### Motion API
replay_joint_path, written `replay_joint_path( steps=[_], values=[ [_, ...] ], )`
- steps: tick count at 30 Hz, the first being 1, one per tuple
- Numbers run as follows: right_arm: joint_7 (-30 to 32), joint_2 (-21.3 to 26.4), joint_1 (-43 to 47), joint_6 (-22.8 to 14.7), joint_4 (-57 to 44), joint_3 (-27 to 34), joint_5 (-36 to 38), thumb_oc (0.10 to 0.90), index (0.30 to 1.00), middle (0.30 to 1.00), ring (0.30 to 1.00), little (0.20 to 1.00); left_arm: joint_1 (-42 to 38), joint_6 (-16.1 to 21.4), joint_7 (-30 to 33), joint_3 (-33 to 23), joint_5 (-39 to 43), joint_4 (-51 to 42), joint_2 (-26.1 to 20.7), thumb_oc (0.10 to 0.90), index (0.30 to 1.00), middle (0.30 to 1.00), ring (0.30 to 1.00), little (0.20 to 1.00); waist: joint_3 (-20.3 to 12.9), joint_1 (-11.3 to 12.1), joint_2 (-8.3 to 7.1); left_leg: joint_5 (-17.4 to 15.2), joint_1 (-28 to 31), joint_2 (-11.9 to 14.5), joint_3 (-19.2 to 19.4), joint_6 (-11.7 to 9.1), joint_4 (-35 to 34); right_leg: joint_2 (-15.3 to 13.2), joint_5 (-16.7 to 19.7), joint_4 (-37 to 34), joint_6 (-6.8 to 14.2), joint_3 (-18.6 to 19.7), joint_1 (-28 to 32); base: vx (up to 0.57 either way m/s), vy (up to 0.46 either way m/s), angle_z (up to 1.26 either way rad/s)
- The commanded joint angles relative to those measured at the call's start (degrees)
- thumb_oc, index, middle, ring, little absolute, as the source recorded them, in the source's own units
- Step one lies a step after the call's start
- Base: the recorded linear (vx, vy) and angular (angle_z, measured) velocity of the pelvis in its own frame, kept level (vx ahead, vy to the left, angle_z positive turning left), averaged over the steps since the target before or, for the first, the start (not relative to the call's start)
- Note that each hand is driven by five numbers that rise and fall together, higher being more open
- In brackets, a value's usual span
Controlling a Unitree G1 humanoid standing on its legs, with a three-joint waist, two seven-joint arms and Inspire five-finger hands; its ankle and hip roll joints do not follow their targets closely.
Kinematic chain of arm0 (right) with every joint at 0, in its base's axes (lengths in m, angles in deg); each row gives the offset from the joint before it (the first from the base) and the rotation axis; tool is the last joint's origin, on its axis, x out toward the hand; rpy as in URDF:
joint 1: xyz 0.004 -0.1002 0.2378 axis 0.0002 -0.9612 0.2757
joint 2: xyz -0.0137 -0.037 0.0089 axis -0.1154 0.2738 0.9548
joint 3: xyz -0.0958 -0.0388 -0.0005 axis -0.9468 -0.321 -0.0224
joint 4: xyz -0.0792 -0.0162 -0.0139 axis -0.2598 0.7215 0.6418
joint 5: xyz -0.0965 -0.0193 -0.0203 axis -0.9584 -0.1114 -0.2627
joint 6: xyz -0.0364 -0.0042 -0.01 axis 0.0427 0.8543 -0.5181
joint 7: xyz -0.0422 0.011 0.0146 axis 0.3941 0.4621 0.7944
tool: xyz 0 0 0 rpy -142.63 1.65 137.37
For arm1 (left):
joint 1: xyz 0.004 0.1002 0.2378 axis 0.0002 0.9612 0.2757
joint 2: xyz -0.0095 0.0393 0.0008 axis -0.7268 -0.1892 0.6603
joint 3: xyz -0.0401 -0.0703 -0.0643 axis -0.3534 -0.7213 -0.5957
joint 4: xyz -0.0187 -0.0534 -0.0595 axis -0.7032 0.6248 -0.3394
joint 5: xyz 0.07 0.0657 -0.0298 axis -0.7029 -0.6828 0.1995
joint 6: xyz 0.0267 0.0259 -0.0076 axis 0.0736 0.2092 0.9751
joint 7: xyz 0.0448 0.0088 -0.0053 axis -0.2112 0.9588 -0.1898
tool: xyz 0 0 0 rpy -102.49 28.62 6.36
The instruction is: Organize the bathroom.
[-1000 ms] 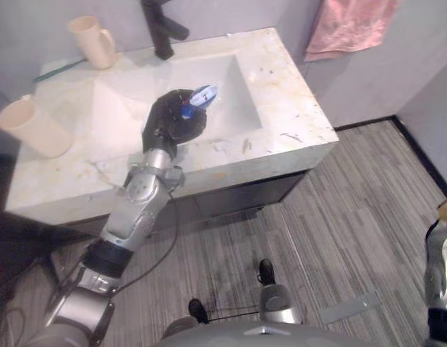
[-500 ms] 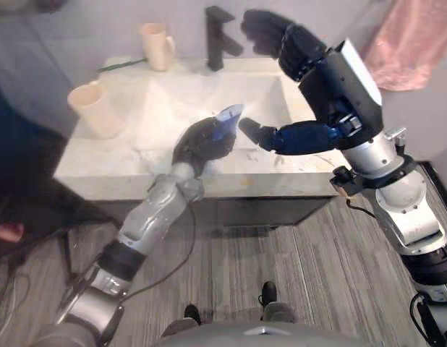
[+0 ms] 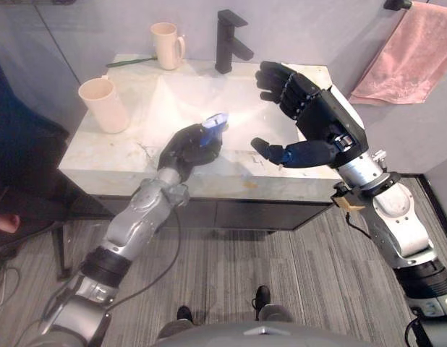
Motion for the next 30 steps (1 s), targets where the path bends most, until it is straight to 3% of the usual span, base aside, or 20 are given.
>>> replay_joint_path(
  steps=[1,7,22,30],
  values=[
    [-2.7,0.5,4.7,-2.3,-1.5,1.7,3.8,0.8,0.9,0.9,0.9,0.9,-9.4,6.4,-2.3,0.1,-0.9,-1.4,1.6,0.4,0.3,0.3,0.3,0.3,-3.0,0.3,1.99,-2.9,0.0,-4.9,1.3,3.2,0.3,6.1,-10.0,0.4,2.1,-1.8,3.1,0.01,-0.01,-0.05],
    [-1.7,-1.9,7.7,-1.9,2.4,-3.3,2.4,0.8,0.9,0.9,0.9,0.9,-10.2,6.4,-3.4,1.4,-0.7,0.0,2.1,0.4,0.3,0.3,0.3,0.3,-3.2,1.9,1.73,-2.9,0.0,-4.9,0.8,3.1,0.2,5.9,-9.9,0.1,2.1,-3.1,3.7,0.01,-0.008,0.01],
    [2.5,-4.1,14.3,-5.5,7.2,-6.3,2.0,0.8,0.9,0.9,0.9,0.9,-10.9,5.1,-4.3,2.2,-2.4,1.2,4.0,0.4,0.3,0.3,0.3,0.3,-3.5,4.0,1.31,-3.1,0.1,-5.2,-0.6,3.1,0.4,5.8,-10.2,0.0,1.9,-4.2,4.3,0.0,-0.004,0.02],
    [1.8,-5.4,17.1,-3.9,6.9,-7.8,2.3,0.8,0.9,0.9,0.9,0.9,-11.1,4.0,-4.3,2.2,-2.4,1.4,4.5,0.4,0.3,0.3,0.3,0.3,-3.7,4.8,1.37,-3.0,-0.1,-5.3,-1.1,3.1,0.5,5.7,-10.3,-0.2,1.9,-4.5,4.4,0.0,0.0,0.01]
  ],
)
